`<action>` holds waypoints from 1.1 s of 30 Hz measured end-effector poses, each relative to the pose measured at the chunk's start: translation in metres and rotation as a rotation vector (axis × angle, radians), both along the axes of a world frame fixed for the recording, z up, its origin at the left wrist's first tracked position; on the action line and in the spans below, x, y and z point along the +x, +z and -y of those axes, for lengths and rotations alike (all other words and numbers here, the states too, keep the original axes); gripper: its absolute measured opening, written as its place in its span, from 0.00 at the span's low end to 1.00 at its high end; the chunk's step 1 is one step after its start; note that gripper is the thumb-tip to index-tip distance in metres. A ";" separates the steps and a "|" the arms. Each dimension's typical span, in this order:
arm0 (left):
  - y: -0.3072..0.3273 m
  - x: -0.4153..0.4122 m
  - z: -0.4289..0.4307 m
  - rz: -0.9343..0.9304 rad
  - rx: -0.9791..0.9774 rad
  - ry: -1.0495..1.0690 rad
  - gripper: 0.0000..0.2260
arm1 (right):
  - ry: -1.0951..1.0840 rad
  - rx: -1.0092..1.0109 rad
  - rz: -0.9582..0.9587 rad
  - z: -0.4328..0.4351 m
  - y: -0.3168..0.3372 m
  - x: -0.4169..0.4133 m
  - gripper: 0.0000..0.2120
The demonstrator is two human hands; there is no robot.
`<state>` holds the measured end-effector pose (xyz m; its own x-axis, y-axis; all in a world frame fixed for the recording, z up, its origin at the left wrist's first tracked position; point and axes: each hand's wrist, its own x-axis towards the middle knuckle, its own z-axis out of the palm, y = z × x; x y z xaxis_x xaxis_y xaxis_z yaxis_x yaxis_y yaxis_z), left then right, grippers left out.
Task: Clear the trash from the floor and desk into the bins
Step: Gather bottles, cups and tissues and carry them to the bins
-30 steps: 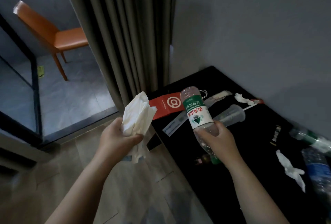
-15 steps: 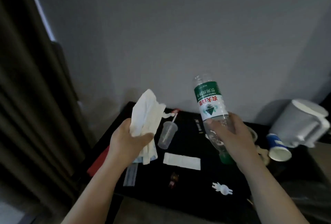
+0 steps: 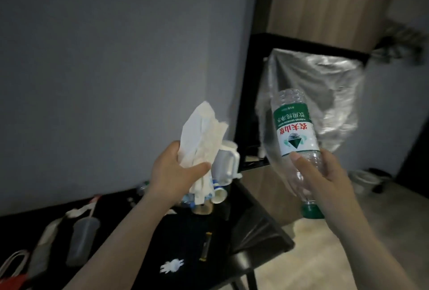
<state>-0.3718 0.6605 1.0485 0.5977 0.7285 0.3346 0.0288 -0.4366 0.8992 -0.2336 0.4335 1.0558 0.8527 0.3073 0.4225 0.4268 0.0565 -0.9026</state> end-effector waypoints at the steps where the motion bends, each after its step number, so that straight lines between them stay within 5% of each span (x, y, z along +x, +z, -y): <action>1: 0.007 0.018 0.024 0.030 -0.001 -0.058 0.13 | -0.048 0.013 0.017 0.031 0.008 0.006 0.17; 16: 0.071 0.154 0.359 0.231 0.006 -0.779 0.18 | -0.598 0.054 0.138 0.383 0.054 -0.004 0.23; 22: 0.071 0.192 0.424 0.259 -0.060 -0.962 0.18 | -0.708 0.085 0.136 0.447 0.047 0.000 0.24; 33: 0.064 0.328 0.448 0.225 0.000 -0.984 0.20 | -0.759 0.038 0.115 0.476 0.036 0.113 0.26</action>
<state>-0.0442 0.2125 1.1129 0.8560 -0.0549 0.5141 -0.5151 -0.1749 0.8391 -0.1209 -0.0421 1.0918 0.7740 -0.3610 0.5202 0.4522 -0.2599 -0.8532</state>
